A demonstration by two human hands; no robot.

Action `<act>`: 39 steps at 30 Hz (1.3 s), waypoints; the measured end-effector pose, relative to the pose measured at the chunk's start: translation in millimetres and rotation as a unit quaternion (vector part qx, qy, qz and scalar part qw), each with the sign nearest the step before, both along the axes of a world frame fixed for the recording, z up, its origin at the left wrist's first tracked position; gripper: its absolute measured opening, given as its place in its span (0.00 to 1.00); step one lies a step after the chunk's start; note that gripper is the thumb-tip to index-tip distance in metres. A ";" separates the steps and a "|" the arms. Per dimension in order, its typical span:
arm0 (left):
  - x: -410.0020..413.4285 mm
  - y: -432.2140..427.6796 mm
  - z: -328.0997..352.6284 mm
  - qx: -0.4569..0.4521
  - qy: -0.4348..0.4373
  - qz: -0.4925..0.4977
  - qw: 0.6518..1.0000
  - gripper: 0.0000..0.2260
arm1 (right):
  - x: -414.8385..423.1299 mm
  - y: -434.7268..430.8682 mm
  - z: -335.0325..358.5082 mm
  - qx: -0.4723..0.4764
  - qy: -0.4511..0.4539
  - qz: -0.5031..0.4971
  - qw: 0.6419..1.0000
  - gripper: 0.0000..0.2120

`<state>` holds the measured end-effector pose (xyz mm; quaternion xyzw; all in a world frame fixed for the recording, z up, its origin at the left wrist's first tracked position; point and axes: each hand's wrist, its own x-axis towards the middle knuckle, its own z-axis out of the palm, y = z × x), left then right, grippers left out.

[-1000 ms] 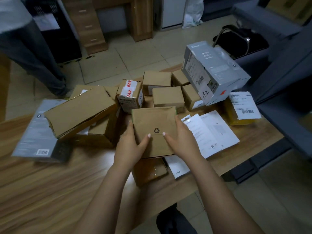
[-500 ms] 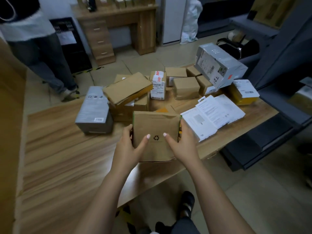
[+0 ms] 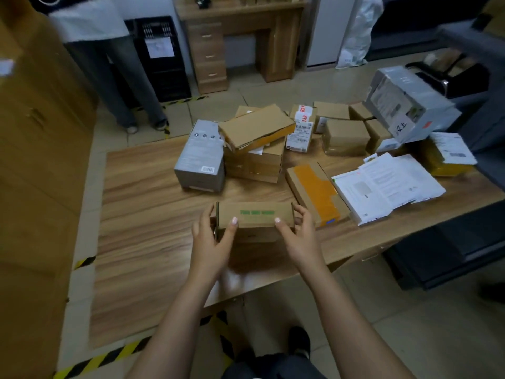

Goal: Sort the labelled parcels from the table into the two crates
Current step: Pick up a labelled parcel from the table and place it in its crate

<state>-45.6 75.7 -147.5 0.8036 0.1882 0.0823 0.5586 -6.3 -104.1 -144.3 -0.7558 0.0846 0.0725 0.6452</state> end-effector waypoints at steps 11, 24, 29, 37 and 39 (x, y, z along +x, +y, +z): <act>-28.3 15.0 -42.2 0.001 0.038 -0.039 0.998 0.26 | -22.7 -8.3 -38.8 -0.076 -0.007 0.072 0.994 0.31; -48.1 5.9 -68.4 0.073 0.130 -0.069 0.986 0.35 | -40.4 -9.4 -68.9 -0.209 0.036 0.120 0.970 0.36; -47.0 5.8 -67.1 0.077 0.126 -0.067 0.987 0.35 | -41.6 -7.6 -71.8 -0.210 0.039 0.104 0.971 0.42; -42.7 0.3 -55.2 0.133 0.125 -0.001 0.983 0.36 | -18.0 -21.2 -58.8 -0.227 0.042 0.167 0.958 0.37; -45.2 -12.2 -52.9 0.135 0.123 0.013 0.983 0.38 | 2.1 -23.1 -51.0 -0.272 0.011 0.194 0.943 0.34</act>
